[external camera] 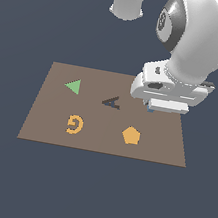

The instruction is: Insert a designated object into the corresponding slot on a board.

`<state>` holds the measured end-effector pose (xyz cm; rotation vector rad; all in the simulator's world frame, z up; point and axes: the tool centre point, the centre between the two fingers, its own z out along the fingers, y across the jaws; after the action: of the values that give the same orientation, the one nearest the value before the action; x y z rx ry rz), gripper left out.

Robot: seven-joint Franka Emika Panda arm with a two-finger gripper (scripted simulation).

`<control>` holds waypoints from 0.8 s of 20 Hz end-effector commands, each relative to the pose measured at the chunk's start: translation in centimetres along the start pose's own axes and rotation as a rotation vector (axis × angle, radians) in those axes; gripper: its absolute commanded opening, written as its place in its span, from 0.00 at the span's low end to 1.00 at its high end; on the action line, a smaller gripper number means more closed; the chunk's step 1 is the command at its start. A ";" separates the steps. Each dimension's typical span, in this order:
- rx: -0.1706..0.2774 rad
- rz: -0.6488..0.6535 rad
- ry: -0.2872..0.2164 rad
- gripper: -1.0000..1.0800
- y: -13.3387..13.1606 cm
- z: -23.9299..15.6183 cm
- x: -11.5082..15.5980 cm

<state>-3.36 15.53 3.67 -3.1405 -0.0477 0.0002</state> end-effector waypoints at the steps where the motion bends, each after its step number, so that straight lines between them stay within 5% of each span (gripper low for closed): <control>1: 0.000 -0.051 0.001 0.00 0.6 -0.1 -1.6; 16: 0.000 -0.236 0.000 0.00 3.9 -0.4 -6.9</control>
<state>-9.90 11.63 4.02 -3.1155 -0.4002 0.0003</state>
